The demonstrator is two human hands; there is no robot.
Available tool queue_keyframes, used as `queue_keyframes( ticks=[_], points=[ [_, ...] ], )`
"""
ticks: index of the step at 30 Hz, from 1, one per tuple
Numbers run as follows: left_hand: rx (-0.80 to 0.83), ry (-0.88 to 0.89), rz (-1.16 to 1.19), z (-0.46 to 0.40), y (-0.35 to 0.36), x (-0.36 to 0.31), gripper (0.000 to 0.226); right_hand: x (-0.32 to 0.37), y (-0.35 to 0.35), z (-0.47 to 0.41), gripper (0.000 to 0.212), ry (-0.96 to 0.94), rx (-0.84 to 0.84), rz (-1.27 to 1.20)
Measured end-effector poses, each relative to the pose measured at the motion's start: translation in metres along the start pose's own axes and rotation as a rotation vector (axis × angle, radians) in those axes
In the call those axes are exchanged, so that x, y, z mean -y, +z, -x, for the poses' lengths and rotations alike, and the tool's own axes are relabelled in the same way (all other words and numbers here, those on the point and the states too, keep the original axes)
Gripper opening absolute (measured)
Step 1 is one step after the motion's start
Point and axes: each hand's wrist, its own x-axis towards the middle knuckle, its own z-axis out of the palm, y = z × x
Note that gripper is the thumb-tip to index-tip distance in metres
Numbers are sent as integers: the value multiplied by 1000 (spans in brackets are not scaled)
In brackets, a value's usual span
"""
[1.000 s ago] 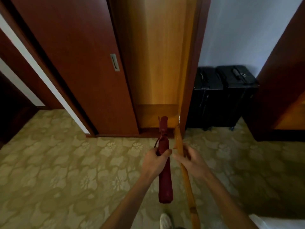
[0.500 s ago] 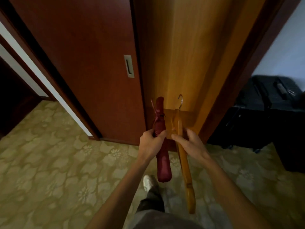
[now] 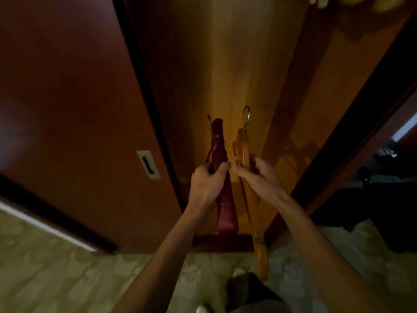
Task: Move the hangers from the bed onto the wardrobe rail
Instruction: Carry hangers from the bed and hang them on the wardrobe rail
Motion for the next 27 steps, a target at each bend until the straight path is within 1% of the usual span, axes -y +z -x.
queue_keyframes(
  ticks=[4,7,10,13,17,21,24,27],
  points=[
    [-17,89,39,-53,3,-68,40,49,-28,-66,28,-107,-33,13],
    [-30,149,91,-84,-2,-127,32,97,-51,-106,26,-184,-21,3],
    [-27,218,148,-111,-8,-190,28,146,-73,-143,23,-262,-8,-24],
    [-49,290,194,-130,-16,-251,25,194,-94,-176,20,-332,-9,-1],
    [-53,388,189,-153,-23,-317,24,251,-119,-209,17,-381,-77,17],
    [-26,433,155,-176,-25,-364,26,290,-139,-234,33,-435,-175,29],
    [-11,462,106,-192,-23,-393,30,304,-151,-250,36,-461,-222,18],
    [17,495,77,-208,-19,-414,25,309,-162,-268,41,-506,-252,1]
  ],
)
